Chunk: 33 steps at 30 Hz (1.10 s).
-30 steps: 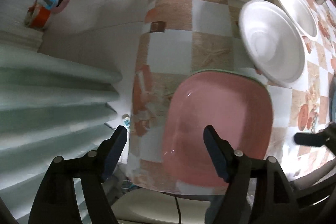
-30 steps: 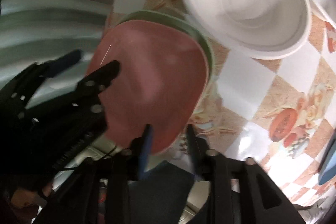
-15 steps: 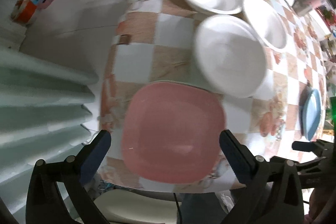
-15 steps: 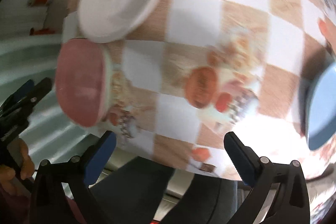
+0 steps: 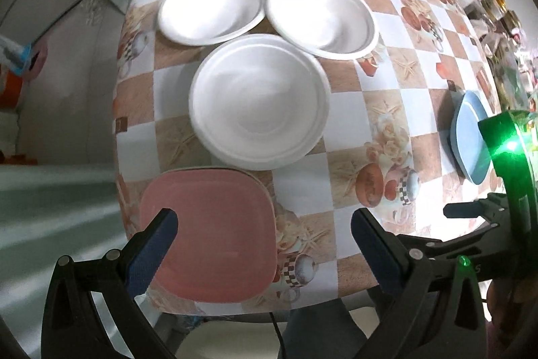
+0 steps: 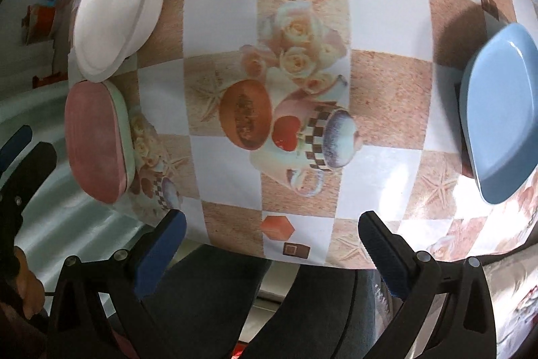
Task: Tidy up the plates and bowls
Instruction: 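Open the right gripper and withdraw it from the plate stack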
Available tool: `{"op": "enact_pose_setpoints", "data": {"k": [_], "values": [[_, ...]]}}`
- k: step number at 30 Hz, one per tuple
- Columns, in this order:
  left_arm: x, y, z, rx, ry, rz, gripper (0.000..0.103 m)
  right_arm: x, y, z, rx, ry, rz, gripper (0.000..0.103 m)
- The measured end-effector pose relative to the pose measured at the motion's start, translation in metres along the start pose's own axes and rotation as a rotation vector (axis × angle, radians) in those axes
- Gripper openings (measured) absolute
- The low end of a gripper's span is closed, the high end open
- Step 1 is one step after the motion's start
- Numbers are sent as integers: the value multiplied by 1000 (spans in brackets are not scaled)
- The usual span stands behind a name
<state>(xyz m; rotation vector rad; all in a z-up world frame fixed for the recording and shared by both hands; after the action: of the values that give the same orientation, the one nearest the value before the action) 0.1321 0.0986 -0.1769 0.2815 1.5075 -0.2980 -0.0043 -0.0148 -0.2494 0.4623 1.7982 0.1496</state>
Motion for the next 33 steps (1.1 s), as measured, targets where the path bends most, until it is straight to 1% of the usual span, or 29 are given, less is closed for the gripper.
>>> {"op": "enact_pose_setpoints", "data": {"k": [3,4,9,12,14,17,22,27,33], "values": [[-1,-5,3,0,1,-2,103,-5,-11,1,10,-4,11,103],[-1,-6,4,0,2,-3,103,-18,-9,9,13,-2,14,103],[-1,-13,2,4,1,-9,103,-24,-19,10,17,4,11,103],[0,-14,0,-3,9,-15,103,-19,-18,8,9,7,7,103],[1,-14,-1,-7,12,-15,103,-5,-11,2,-1,9,2,103],[3,-15,-3,-10,20,-14,103,5,-7,-2,-11,24,2,103],[5,-17,-3,-19,22,-22,103,16,-2,-10,-13,54,19,103],[7,-18,-2,-40,22,-31,103,16,-3,-13,-8,64,20,103],[11,-16,-8,-65,29,-36,103,15,-1,-15,-27,60,10,103]]}}
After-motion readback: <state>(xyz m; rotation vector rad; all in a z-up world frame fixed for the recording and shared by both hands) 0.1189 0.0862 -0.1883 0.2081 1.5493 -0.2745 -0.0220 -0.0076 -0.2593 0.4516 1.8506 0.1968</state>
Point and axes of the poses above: each gripper's, at about its wrist camera, not at the fingertips, and x roughly the way its jaws point, y to its left, z to its top, the point moved 10 cm from there along x, roughly the way its jaws point, and after that the axes turned 9 degrees about -x, right-handed, at the moved point
